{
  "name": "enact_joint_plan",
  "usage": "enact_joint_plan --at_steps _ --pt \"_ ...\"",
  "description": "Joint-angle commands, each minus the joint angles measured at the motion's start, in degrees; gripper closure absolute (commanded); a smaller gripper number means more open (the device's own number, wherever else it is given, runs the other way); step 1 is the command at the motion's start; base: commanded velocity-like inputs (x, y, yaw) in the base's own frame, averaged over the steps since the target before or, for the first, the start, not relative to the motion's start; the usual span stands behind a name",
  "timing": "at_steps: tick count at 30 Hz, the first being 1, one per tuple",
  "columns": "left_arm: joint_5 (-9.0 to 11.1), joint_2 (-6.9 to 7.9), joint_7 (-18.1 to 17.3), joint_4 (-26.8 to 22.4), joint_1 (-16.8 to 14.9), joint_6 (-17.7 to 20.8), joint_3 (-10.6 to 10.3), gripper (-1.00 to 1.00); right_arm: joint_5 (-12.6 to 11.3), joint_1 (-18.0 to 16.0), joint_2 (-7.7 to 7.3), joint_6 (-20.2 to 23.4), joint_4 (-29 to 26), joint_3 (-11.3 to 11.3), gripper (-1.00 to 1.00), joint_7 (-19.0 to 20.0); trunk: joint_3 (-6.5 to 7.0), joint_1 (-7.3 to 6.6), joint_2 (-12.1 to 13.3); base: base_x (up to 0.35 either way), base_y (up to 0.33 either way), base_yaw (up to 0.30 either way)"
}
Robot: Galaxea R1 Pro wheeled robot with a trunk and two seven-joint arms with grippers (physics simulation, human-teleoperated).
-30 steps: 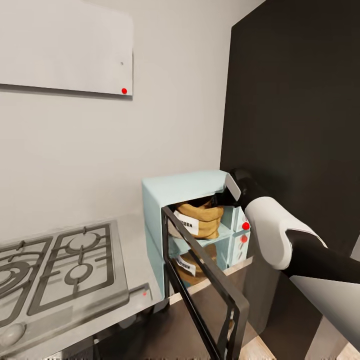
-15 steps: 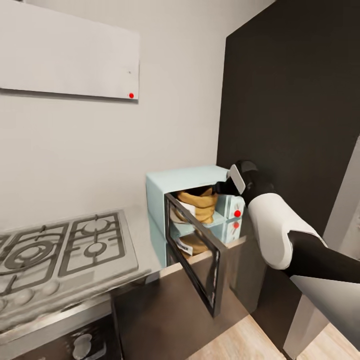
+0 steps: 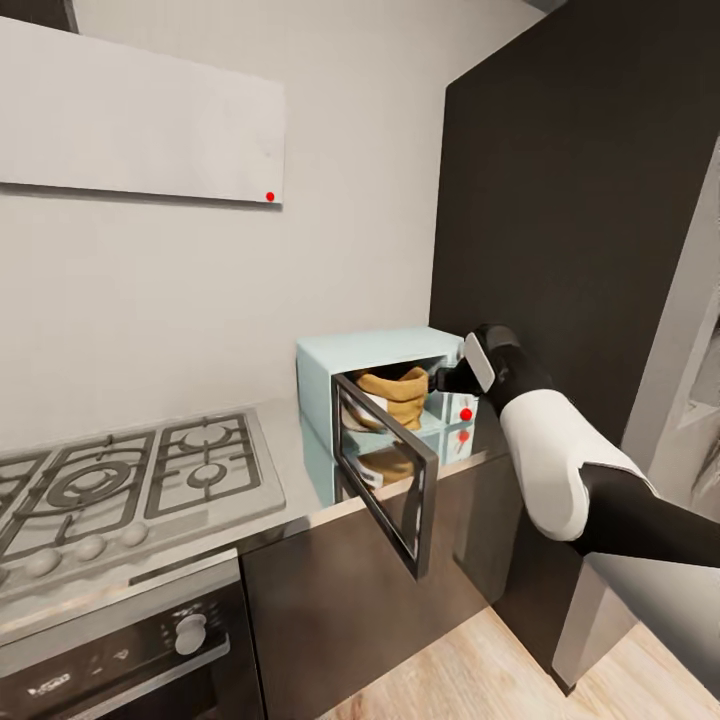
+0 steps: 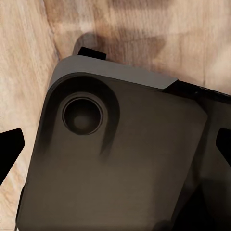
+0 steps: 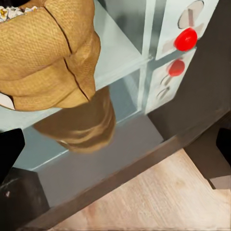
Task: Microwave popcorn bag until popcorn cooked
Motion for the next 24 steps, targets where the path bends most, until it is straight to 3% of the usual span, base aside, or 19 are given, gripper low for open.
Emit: enact_joint_plan --at_steps 1,3,6,7,8,9,12,16,19,20,21,24 --pt "0.22 -0.01 0.03 -0.03 -0.01 -0.09 0.10 -1.00 0.35 0.66 -0.08 0.18 -0.04 -0.40 -1.00 0.36 -0.06 0.00 -0.04 -0.004 0.000 0.000" --pt "0.22 -0.01 0.03 -0.03 -0.01 -0.09 0.05 -1.00 0.45 3.57 -1.48 -0.23 -0.05 1.05 -1.00 3.72 -0.06 0.00 -0.04 -0.001 0.000 0.000" --pt "0.22 -0.01 0.03 -0.03 -0.01 -0.09 0.03 -1.00 0.53 4.74 -3.59 -3.70 0.00 7.78 -1.00 10.81 -0.06 0.00 -0.04 0.000 0.000 0.000" --pt "0.22 -0.01 0.03 -0.03 -0.01 -0.09 0.03 -1.00 0.55 5.41 -5.16 -5.91 0.05 10.54 -1.00 14.63 -0.06 0.00 -0.04 0.000 0.000 0.000" --pt "0.22 -0.01 0.03 -0.03 -0.01 -0.09 0.03 -1.00 0.58 6.05 -6.25 -7.47 0.06 11.89 -1.00 17.28 -0.06 0.00 -0.04 0.000 0.000 0.000" --pt "0.22 -0.01 0.03 -0.03 -0.01 -0.09 0.03 -1.00 0.63 7.50 -8.35 -10.71 0.08 13.46 -1.00 22.18 -0.06 0.00 -0.04 0.000 0.000 0.000" --pt "0.22 -0.01 0.03 -0.03 -0.01 -0.09 0.03 -1.00 0.82 9.13 -11.03 -17.86 0.09 14.48 -1.00 30.07 -0.06 0.00 -0.04 0.000 0.000 0.000" --pt "0.22 -0.01 0.03 -0.03 -0.01 -0.09 0.04 -1.00 1.07 9.69 -11.59 -24.86 0.16 14.62 -1.00 36.94 -0.06 0.00 -0.04 0.000 0.000 0.000" --pt "0.22 -0.01 0.03 -0.03 -0.01 -0.09 0.05 -1.00 1.33 14.01 -11.25 -35.84 0.13 14.60 -1.00 41.73 -0.06 0.00 -0.04 0.000 0.000 0.000" --pt "0.22 -0.01 0.03 -0.03 -0.01 -0.09 0.04 -1.00 1.32 15.49 -11.15 -39.01 0.12 14.58 -1.00 42.21 -0.06 0.00 -0.04 0.000 0.000 0.000" --pt "0.22 -0.01 0.03 -0.03 -0.01 -0.09 0.04 -1.00 1.42 18.46 -11.00 -45.93 0.10 14.56 -1.00 42.53 -0.06 0.00 -0.04 0.000 0.000 0.000" --pt "0.22 -0.01 0.03 -0.03 -0.01 -0.09 0.05 -1.00 1.54 20.25 -10.91 -50.63 -0.10 14.56 -1.00 42.32 -0.06 0.00 -0.04 0.000 0.000 0.000"
